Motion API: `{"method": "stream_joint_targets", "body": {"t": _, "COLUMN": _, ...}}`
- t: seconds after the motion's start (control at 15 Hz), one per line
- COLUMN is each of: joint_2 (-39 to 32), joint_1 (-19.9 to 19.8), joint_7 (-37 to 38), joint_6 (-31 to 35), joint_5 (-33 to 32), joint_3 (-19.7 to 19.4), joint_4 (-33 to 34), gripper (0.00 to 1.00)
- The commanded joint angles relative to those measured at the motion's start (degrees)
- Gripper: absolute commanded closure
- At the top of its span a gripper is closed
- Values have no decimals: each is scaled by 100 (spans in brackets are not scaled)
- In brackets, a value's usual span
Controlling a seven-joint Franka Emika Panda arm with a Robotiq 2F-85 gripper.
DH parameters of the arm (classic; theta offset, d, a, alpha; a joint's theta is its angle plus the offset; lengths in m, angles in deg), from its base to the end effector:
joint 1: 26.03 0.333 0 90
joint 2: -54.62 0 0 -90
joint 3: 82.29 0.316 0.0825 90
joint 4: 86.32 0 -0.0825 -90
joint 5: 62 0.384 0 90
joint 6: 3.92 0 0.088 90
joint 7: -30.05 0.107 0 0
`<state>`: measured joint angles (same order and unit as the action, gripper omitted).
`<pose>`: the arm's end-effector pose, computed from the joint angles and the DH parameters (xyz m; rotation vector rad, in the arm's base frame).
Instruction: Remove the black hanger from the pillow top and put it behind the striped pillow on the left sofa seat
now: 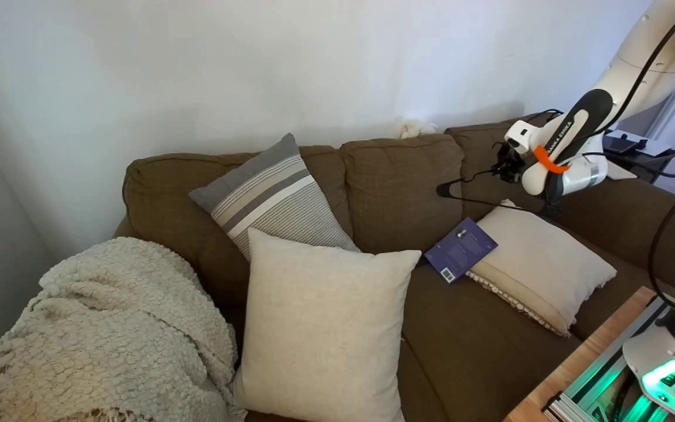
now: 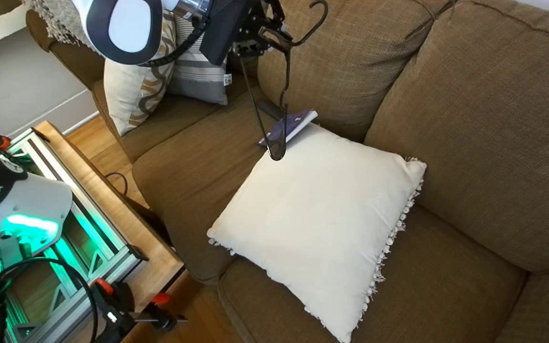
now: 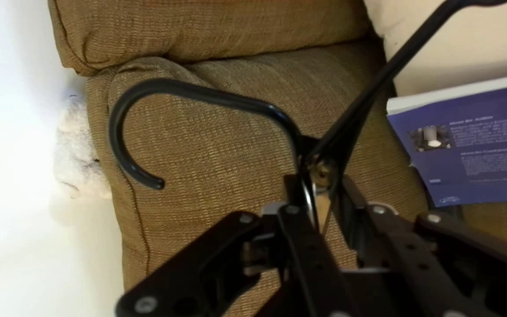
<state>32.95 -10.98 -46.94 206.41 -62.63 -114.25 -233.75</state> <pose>0.4681 -0.1437 0.2396 2.0084 1.3345 0.5098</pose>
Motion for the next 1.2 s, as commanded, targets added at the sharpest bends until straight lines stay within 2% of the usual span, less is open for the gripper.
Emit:
{"method": "stream_joint_targets", "body": {"t": 0.0, "joint_2": -673, "joint_1": 1564, "joint_7": -1063, "joint_6": -362, "joint_5": 1600, "joint_3": -947, "joint_4": 282, "gripper": 94}}
{"method": "stream_joint_targets", "body": {"t": 0.27, "joint_2": -1929, "joint_1": 3297, "joint_7": -1778, "joint_6": -1051, "joint_5": 3259, "joint_3": -1599, "joint_4": 971, "gripper": 94}}
{"method": "stream_joint_targets", "body": {"t": 0.47, "joint_2": -2851, "joint_1": 4500, "joint_7": -1869, "joint_6": -1563, "joint_5": 3878, "joint_3": -2194, "joint_4": 1334, "gripper": 94}}
{"method": "stream_joint_targets", "body": {"t": 0.53, "joint_2": -3060, "joint_1": 4624, "joint_7": -1713, "joint_6": -1524, "joint_5": 3970, "joint_3": -2184, "joint_4": 1443, "gripper": 94}}
{"method": "stream_joint_targets", "body": {"t": 0.6, "joint_2": -2336, "joint_1": 4247, "joint_7": -1801, "joint_6": -1433, "joint_5": 3678, "joint_3": -1908, "joint_4": 1173, "gripper": 77}}
{"method": "stream_joint_targets", "body": {"t": 0.73, "joint_2": -2781, "joint_1": 4619, "joint_7": -1734, "joint_6": -1453, "joint_5": 3870, "joint_3": -2039, "joint_4": 1346, "gripper": 77}}
{"method": "stream_joint_targets", "body": {"t": 0.93, "joint_2": -3007, "joint_1": 4633, "joint_7": -1683, "joint_6": -1453, "joint_5": 3895, "joint_3": -2108, "joint_4": 1412, "gripper": 77}}
{"method": "stream_joint_targets", "body": {"t": 1.0, "joint_2": -3451, "joint_1": 4938, "joint_7": -1573, "joint_6": -1679, "joint_5": 4171, "joint_3": -2387, "joint_4": 1483, "gripper": 94}}
{"method": "stream_joint_targets", "body": {"t": 1.13, "joint_2": -4096, "joint_1": 5284, "joint_7": -1271, "joint_6": -1889, "joint_5": 4618, "joint_3": -2595, "joint_4": 1706, "gripper": 94}}
